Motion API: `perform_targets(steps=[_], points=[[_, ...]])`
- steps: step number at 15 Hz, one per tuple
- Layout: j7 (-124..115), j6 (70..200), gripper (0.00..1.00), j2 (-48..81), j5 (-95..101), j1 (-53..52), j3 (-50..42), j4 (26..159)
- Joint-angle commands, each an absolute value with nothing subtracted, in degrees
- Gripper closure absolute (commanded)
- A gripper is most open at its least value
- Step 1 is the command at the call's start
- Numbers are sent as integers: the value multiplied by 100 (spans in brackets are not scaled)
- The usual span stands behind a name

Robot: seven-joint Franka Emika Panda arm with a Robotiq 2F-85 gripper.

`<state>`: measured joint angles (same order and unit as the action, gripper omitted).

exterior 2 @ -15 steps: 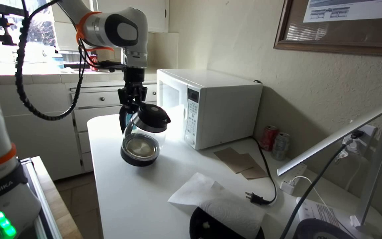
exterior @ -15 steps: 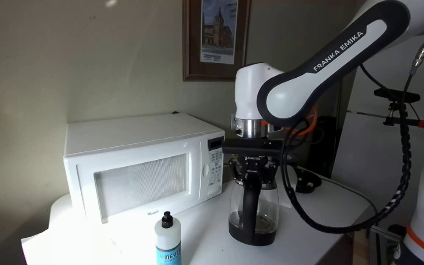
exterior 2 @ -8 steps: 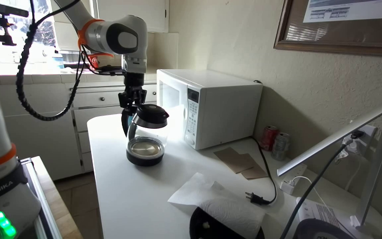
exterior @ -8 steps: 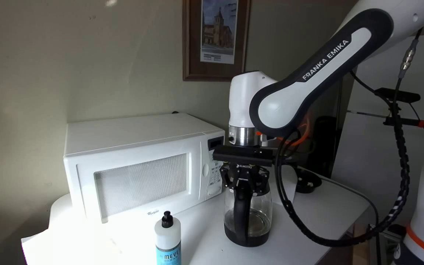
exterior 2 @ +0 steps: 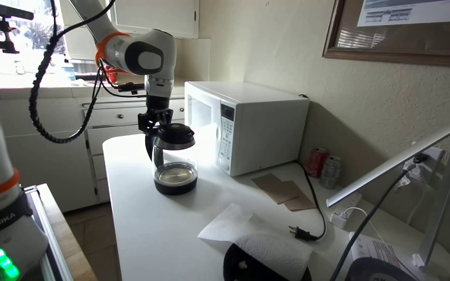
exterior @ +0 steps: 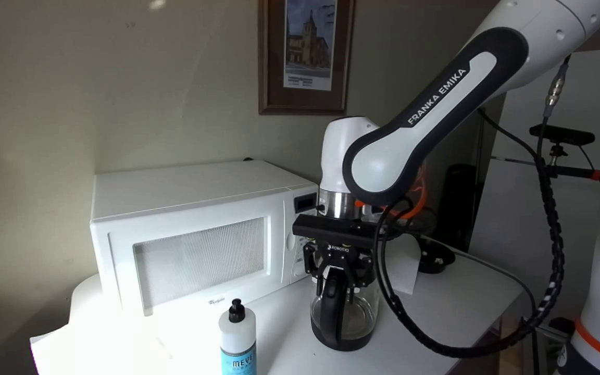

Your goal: Put the kettle on top of the microwave.

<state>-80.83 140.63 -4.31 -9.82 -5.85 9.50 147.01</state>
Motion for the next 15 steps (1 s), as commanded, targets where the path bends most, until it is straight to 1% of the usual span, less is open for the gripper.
perform_targets(steps=[1,4,5,6,7,10,15], points=[[-8435,13953,1,-480,-581,-608,976,14737],[-8532,13946,0,-339,-338,-633,997,14656],[-8642,13945,5,-254,-192,-640,1019,14616],[-8709,13951,17,-186,-98,-651,1035,14590],[-8800,13940,31,-122,12,-667,1047,14565],[-8989,13926,56,-22,247,-721,1048,14537],[-9175,13943,93,-21,436,-745,1012,14504]])
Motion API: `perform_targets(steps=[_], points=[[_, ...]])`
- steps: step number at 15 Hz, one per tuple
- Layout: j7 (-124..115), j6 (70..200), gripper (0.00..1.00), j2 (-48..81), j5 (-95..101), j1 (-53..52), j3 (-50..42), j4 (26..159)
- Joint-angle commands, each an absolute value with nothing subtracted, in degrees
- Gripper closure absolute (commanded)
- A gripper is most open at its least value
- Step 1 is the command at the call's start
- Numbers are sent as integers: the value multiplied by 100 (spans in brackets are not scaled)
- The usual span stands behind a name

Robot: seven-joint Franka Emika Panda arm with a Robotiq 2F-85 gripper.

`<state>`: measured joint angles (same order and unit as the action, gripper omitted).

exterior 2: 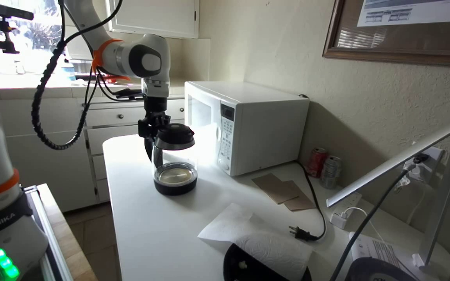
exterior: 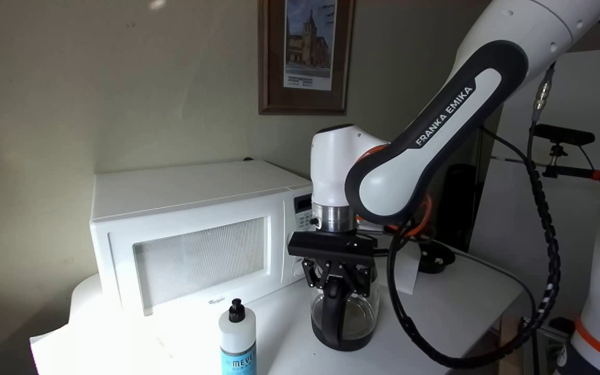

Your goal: Put the kettle on top of the microwave.

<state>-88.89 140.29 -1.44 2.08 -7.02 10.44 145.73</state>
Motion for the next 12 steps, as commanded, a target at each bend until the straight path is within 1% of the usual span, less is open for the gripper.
perform_targets(steps=[1,2,5,12], points=[[-9197,13934,98,-25,465,-741,1003,14506],[-9198,13921,94,-61,471,-734,992,14515],[-9166,13824,94,-217,568,-730,984,14569],[-9457,13230,94,-541,1471,-743,1031,14556]])
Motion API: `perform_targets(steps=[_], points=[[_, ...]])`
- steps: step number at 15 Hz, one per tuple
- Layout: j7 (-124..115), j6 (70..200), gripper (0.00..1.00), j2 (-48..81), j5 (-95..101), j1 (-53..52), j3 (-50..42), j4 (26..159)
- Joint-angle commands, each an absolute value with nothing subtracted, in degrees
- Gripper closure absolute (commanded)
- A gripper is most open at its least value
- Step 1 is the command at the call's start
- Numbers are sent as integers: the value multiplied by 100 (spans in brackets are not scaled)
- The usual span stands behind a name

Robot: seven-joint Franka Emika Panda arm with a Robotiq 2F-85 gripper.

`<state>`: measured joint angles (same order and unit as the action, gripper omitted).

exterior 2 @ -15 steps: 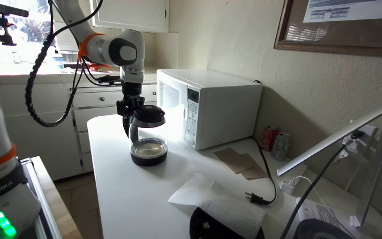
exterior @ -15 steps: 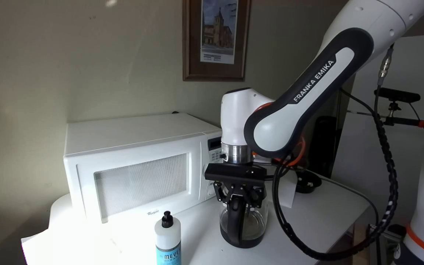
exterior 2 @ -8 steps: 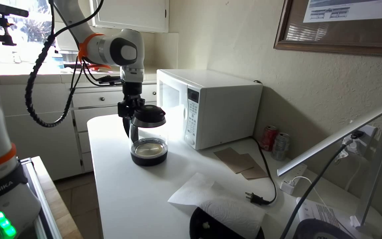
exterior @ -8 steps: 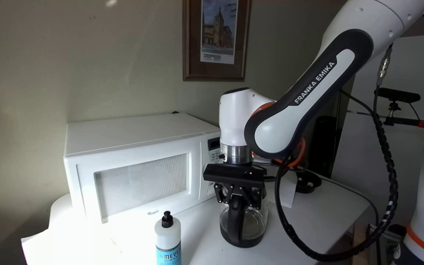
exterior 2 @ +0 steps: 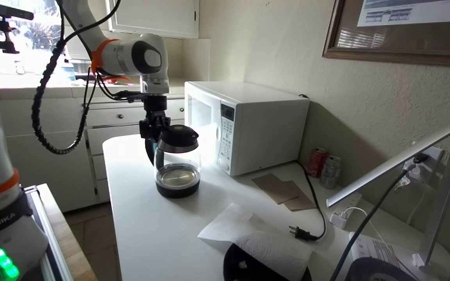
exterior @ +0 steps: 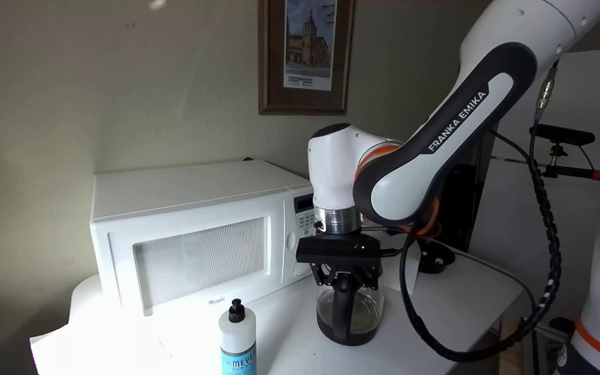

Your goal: Put the kettle on top of the microwave.

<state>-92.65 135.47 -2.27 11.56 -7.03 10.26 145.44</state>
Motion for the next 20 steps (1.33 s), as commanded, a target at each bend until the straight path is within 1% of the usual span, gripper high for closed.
perform_targets(steps=[1,9,20], points=[[-9383,13181,94,-604,1492,-738,1029,14563],[-9084,12488,94,-970,1731,-664,1078,14364],[-8827,12345,94,-1337,1612,-547,996,14411]])
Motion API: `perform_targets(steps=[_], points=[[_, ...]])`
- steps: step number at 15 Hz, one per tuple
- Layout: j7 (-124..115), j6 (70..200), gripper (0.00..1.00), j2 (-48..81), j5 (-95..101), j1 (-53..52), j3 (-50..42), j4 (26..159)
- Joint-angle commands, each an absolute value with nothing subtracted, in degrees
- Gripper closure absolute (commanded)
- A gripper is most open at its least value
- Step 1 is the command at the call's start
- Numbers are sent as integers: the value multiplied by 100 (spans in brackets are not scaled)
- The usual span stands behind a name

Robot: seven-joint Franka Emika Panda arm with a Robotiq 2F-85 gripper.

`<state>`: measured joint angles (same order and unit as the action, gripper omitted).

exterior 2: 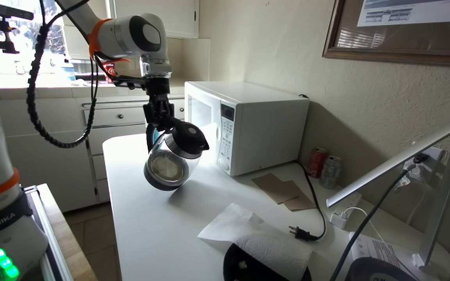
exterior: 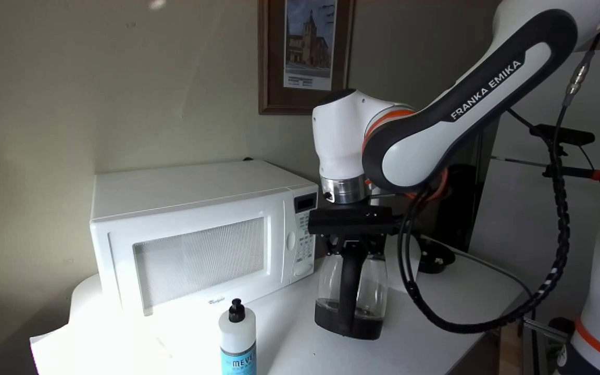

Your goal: Put the kettle on top of the microwave.

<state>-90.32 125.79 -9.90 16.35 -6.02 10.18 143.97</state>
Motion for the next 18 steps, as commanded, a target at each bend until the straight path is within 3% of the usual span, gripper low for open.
perform_targets(steps=[1,9,10,17,18], points=[[-8769,12347,94,-1383,1594,-526,977,14418],[-8033,12414,94,-1707,1130,-414,787,14426],[-8285,12568,76,-1379,1332,-357,886,14402],[-8147,12568,76,-1453,1203,-341,868,14415],[-8216,12544,94,-1511,1313,-316,891,14405]])
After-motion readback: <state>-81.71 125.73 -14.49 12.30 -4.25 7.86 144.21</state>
